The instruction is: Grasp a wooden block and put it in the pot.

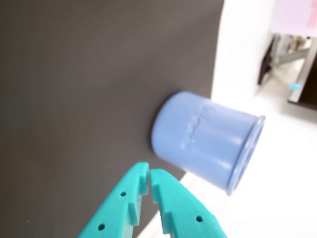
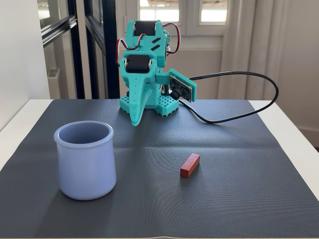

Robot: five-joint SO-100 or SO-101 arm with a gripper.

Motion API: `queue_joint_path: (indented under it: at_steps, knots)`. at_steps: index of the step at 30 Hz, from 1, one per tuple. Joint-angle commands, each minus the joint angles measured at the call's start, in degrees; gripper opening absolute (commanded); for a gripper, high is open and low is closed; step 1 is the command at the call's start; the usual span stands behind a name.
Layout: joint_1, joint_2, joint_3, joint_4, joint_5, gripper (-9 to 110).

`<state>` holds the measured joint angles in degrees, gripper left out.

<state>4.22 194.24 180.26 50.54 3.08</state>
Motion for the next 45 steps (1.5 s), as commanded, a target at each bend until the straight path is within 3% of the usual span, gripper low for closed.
queue_joint_path:
  at_steps: [1, 26, 31, 36, 45]
  knots:
    - [-0.4, 0.4, -0.2, 0.0, 0.0, 0]
    - [-1.1, 0.1, -0.7, -0.5, 0.4, 0]
    - [-4.5, -5.8, -7.5, -0.4, 6.1, 0]
    - [-8.8, -20.3, -16.9, -0.5, 18.8, 0]
    - [-18.1, -39.5, -25.1, -0.5, 59.2, 0]
